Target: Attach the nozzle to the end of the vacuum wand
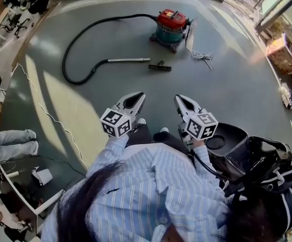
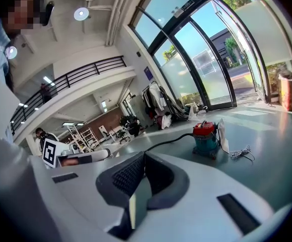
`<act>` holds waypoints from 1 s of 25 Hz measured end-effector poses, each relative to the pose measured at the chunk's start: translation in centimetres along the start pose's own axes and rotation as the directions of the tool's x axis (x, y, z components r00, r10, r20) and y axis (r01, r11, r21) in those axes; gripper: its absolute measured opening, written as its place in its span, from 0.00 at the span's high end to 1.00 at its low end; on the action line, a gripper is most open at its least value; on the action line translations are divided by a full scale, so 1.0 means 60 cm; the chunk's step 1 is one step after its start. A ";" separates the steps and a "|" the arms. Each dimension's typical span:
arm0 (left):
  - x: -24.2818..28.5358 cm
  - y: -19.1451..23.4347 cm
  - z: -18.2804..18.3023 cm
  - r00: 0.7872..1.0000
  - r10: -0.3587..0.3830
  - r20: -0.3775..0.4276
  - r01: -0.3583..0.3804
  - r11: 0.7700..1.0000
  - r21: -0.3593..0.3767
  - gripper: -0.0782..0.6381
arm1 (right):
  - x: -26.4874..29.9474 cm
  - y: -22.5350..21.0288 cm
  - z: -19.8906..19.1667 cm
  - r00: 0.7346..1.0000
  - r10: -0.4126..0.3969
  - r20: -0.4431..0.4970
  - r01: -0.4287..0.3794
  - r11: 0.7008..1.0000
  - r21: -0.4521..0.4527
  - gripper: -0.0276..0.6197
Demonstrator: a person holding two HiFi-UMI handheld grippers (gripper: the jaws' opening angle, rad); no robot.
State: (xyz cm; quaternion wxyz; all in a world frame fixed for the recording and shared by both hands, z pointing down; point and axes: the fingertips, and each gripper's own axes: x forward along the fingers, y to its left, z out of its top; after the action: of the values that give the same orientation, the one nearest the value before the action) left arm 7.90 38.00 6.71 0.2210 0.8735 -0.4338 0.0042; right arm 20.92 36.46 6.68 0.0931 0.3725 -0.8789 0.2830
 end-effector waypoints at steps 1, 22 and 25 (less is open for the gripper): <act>0.002 -0.002 -0.001 1.000 0.002 -0.002 -0.002 1.000 0.000 0.86 | -0.002 -0.002 -0.001 1.000 0.006 -0.005 -0.006 1.000 0.002 0.95; 0.037 0.005 -0.044 0.991 0.128 -0.027 -0.130 0.990 -0.059 0.86 | -0.030 -0.073 -0.032 0.992 0.083 -0.097 -0.087 0.996 -0.032 0.95; 0.046 0.045 -0.040 0.989 0.145 -0.029 -0.146 0.987 -0.070 0.86 | 0.008 -0.085 -0.028 0.990 0.081 -0.118 -0.084 0.996 -0.028 0.95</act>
State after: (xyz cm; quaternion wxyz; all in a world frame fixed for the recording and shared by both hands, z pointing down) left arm 8.00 35.41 10.44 0.2564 0.8309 -0.4936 0.0152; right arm 24.10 34.25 10.43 0.1386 0.3171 -0.8912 0.2932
